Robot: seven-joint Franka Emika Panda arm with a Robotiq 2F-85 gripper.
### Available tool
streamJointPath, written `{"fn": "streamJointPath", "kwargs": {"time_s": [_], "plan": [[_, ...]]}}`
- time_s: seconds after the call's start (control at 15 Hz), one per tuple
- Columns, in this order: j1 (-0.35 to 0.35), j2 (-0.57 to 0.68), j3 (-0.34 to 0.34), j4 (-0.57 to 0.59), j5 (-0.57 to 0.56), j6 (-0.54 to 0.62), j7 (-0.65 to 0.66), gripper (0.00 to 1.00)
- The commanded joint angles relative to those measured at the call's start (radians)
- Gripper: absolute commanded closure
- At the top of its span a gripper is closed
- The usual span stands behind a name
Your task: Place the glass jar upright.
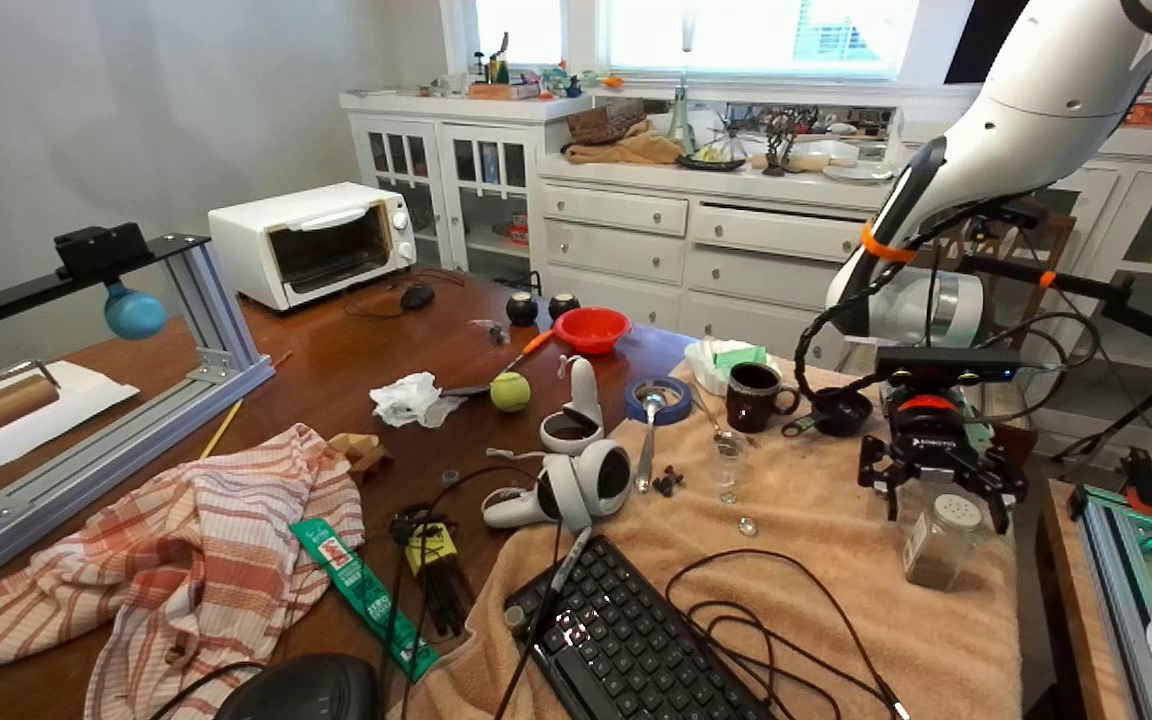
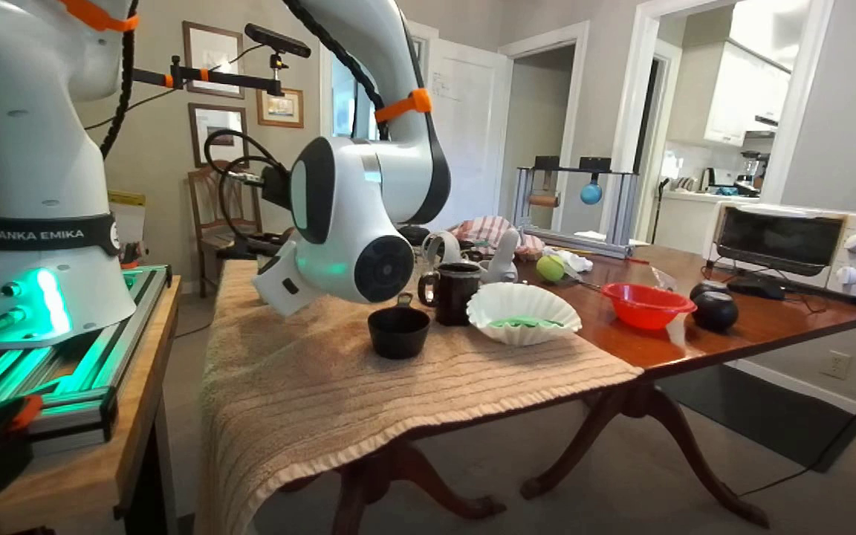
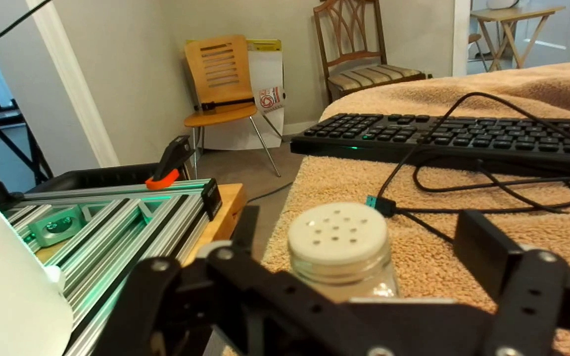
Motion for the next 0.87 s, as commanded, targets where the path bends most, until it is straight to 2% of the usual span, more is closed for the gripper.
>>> {"fn": "streamJointPath", "kwargs": {"time_s": [0.0,0.33,0.6,0.67,0.8], "plan": [[0.036,-0.157,-0.032,-0.127,0.009,0.094,0.081,0.0],[0.062,-0.36,-0.052,-0.267,-0.028,0.21,0.26,0.0],[0.056,-0.568,-0.03,-0.37,-0.044,0.376,0.398,0.0],[0.026,-0.417,-0.009,-0.291,-0.022,0.286,0.319,0.0],[0.02,-0.497,-0.001,-0.324,-0.024,0.328,0.359,0.0]]}}
